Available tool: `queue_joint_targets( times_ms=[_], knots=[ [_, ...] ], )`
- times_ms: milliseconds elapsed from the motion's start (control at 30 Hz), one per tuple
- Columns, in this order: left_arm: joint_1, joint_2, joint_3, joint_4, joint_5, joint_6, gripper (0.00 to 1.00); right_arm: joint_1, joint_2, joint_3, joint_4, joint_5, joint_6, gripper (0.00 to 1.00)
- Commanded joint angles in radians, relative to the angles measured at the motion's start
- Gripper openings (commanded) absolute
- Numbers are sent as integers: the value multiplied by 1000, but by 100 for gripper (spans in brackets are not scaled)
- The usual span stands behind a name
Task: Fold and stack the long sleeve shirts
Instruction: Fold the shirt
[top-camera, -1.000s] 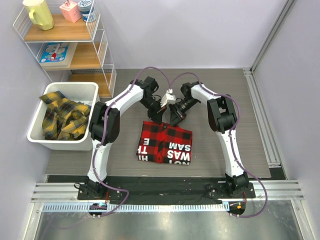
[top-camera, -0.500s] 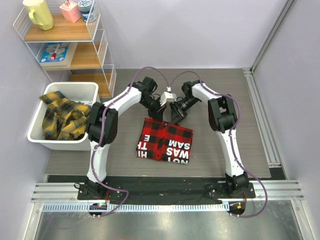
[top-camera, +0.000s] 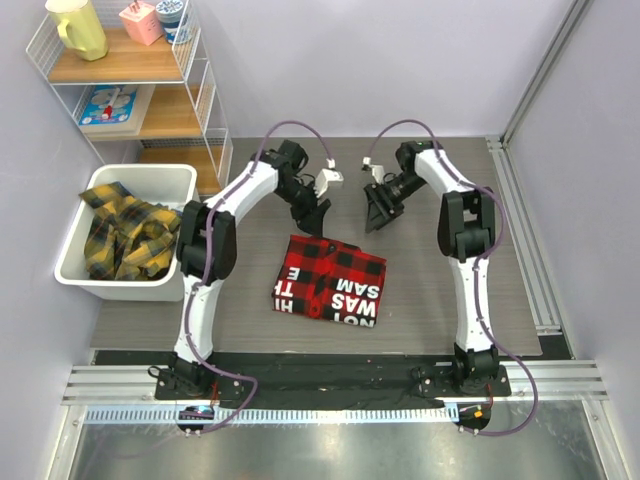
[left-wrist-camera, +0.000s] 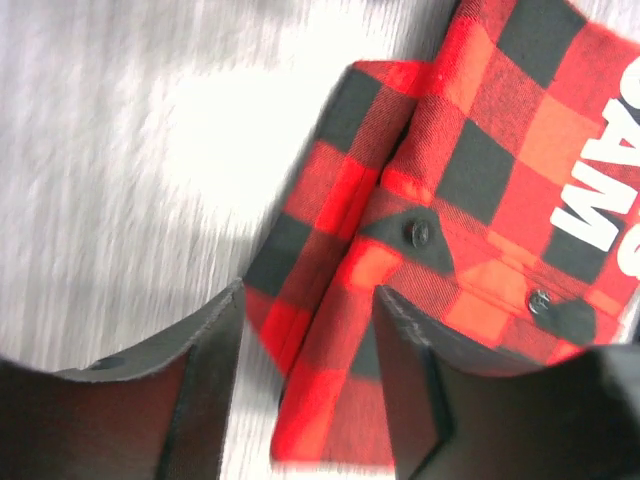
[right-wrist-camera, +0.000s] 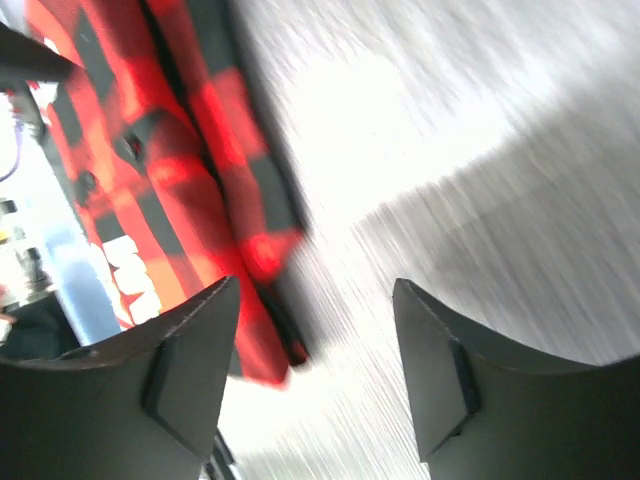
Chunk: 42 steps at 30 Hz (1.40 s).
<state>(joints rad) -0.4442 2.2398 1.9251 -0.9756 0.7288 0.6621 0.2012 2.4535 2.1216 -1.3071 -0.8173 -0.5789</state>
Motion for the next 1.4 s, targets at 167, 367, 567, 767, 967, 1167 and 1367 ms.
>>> queue_joint_targets(
  times_ms=[167, 367, 567, 767, 967, 1167, 1367],
  knots=[
    [67, 29, 118, -371, 70, 122, 69, -5, -169, -143, -201, 60, -110, 74],
    [68, 64, 75, -328, 41, 100, 71, 18, -137, -163, -202, 49, -131, 72],
    [68, 90, 46, -304, 24, 87, 69, 43, -142, -247, -202, 109, -179, 70],
    [67, 96, 20, -285, 18, 87, 65, 49, -163, -301, -201, 138, -196, 53],
    [67, 99, 5, -246, -9, 68, 26, 47, -229, -212, -199, 167, -124, 1],
    [73, 104, 0, -203, -40, 30, 0, 27, -245, -206, -196, 259, -111, 1],
    [84, 107, -28, -129, -118, -41, 0, 15, -148, -186, 40, 375, 43, 1]
  ],
)
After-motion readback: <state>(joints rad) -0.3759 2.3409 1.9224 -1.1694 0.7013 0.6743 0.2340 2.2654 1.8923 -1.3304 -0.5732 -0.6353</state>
